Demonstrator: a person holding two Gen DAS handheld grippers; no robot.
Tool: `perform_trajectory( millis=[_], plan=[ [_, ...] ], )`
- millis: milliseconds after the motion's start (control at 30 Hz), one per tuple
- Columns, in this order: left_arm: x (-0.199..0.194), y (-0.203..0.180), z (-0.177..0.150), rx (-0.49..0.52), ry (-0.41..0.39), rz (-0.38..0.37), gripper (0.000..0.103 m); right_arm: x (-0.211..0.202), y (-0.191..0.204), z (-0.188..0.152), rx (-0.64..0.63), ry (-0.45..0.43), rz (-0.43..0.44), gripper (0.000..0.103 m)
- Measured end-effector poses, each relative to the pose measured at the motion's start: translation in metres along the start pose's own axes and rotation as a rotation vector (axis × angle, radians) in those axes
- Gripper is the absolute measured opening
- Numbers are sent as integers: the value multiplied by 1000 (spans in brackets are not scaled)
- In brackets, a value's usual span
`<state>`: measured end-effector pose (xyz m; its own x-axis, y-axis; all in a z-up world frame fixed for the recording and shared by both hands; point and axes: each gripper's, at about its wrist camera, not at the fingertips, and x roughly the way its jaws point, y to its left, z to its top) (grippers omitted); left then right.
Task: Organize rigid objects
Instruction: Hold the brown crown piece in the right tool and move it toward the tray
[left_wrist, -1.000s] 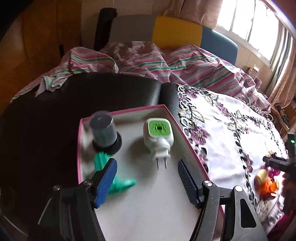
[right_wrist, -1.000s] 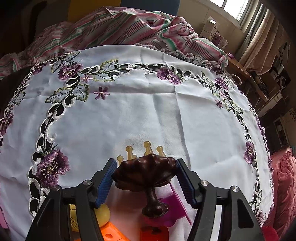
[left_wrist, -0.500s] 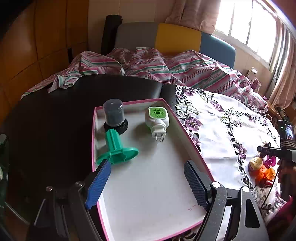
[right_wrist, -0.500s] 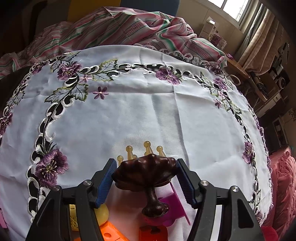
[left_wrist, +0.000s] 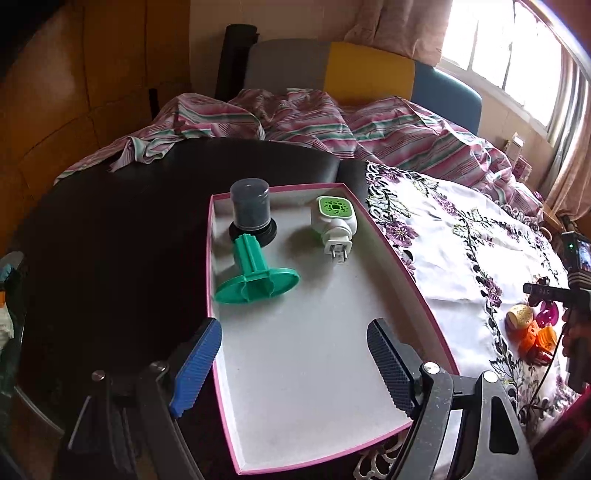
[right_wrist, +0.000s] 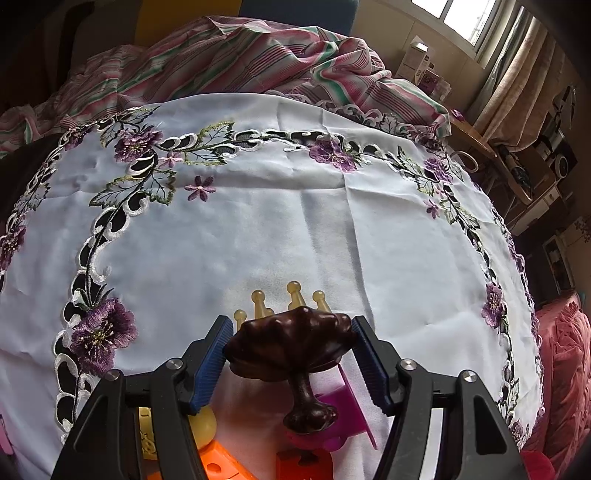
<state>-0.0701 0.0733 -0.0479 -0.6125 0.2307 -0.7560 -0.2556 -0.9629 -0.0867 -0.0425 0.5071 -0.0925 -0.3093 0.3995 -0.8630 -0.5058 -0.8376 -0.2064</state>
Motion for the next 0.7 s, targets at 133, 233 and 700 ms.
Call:
perform_trajectory(
  millis=[133,233,700],
  plan=[
    [-2,5,-2,-10,-3,12,82,-3,-2,1,12,-15,-2,66],
    [-5,8,-3,-17,-5,15,82,-4,-2,2,17,-22,4,66],
    [-20,33,-9,-55,-22,42,82,-1,3,-1,1,-3,36,66]
  ],
)
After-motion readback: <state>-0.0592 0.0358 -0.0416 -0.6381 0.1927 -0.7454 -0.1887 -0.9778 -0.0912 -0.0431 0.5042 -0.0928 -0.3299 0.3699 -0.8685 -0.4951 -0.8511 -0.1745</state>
